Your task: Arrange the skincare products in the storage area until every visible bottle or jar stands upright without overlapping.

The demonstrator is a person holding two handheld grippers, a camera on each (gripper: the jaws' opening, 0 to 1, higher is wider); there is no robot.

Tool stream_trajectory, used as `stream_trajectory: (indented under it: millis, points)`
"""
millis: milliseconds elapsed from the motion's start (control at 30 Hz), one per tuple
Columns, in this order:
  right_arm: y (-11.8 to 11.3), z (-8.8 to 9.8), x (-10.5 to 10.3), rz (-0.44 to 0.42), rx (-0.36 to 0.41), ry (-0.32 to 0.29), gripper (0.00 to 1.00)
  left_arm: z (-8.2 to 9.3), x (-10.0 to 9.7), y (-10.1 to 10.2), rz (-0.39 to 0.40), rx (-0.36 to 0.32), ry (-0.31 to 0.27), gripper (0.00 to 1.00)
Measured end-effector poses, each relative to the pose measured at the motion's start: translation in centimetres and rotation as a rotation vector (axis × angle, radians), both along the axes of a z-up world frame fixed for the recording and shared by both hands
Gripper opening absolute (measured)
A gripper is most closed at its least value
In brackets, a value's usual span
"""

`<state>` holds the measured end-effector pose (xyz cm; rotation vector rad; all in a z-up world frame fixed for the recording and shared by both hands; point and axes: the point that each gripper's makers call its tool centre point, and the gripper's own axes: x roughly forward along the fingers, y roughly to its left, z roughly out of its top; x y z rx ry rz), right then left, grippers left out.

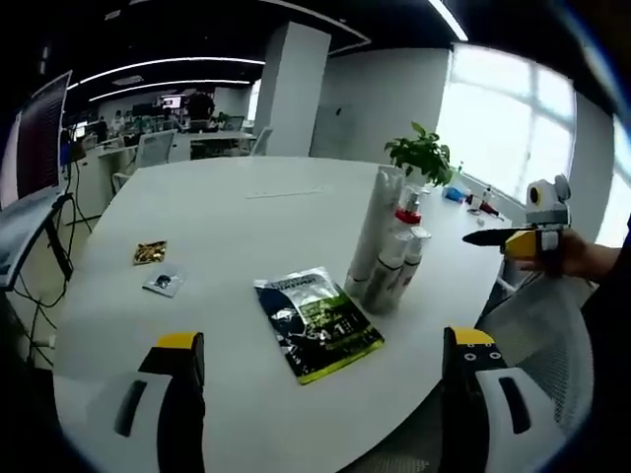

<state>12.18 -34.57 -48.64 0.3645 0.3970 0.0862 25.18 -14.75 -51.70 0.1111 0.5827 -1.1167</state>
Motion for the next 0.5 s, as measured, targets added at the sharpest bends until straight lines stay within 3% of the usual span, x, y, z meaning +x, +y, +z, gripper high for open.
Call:
stream_trajectory:
  millis: [233,500]
  points:
    - [0.0,-0.1,0.0,-0.002,0.004,0.001,0.99,-0.4,2.6,-0.8,-0.023,0.081,0.018,0.98]
    - [0.1,-0.2,0.1,-0.001,0.004,0.008,0.99,-0.1,7.4,-2.4,-0.021,0.101,-0.020,0.97]
